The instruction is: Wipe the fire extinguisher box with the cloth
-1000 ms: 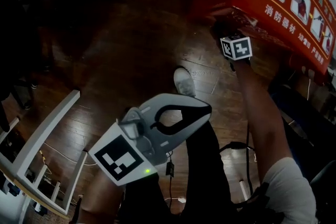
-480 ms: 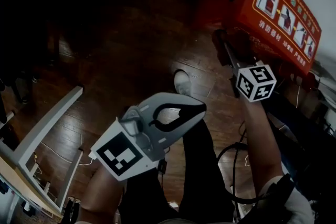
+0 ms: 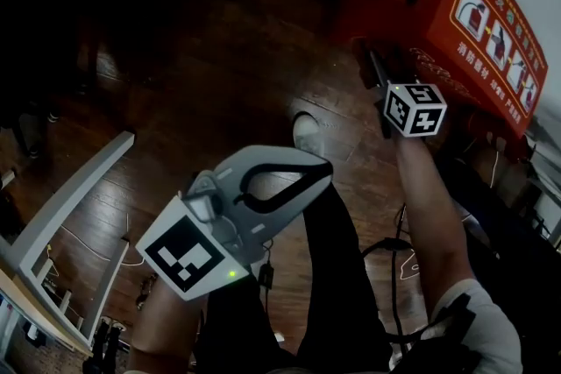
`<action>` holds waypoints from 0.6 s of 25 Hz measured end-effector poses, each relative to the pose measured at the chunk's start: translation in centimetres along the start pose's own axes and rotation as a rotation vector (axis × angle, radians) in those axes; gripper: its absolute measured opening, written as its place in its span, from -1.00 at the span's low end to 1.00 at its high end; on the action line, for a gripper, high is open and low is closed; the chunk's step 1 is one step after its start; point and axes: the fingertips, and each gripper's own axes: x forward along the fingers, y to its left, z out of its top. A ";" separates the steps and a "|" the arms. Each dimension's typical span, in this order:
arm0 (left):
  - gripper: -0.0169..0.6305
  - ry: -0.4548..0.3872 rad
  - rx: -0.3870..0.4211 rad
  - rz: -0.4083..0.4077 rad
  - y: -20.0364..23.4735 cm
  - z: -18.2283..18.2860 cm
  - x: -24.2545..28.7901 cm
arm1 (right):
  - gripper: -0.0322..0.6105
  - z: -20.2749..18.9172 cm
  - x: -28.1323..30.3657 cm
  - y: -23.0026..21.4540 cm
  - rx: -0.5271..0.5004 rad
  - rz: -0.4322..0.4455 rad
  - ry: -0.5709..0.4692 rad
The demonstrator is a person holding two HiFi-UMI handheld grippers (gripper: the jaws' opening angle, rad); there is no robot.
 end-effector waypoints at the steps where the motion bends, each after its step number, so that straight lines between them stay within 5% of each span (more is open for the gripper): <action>1: -0.95 -0.001 -0.010 0.011 0.3 -0.7 -0.3 | -0.78 -1.0 1.4 -0.5 0.008 -0.006 0.013; 8: -0.95 -0.012 -0.045 0.058 2.1 -4.0 -2.5 | -0.77 -7.2 9.4 -1.9 0.028 0.001 0.164; 15: -0.95 -0.080 -0.051 0.090 1.6 -0.8 -5.4 | -0.77 -3.0 5.6 4.3 0.005 0.027 0.117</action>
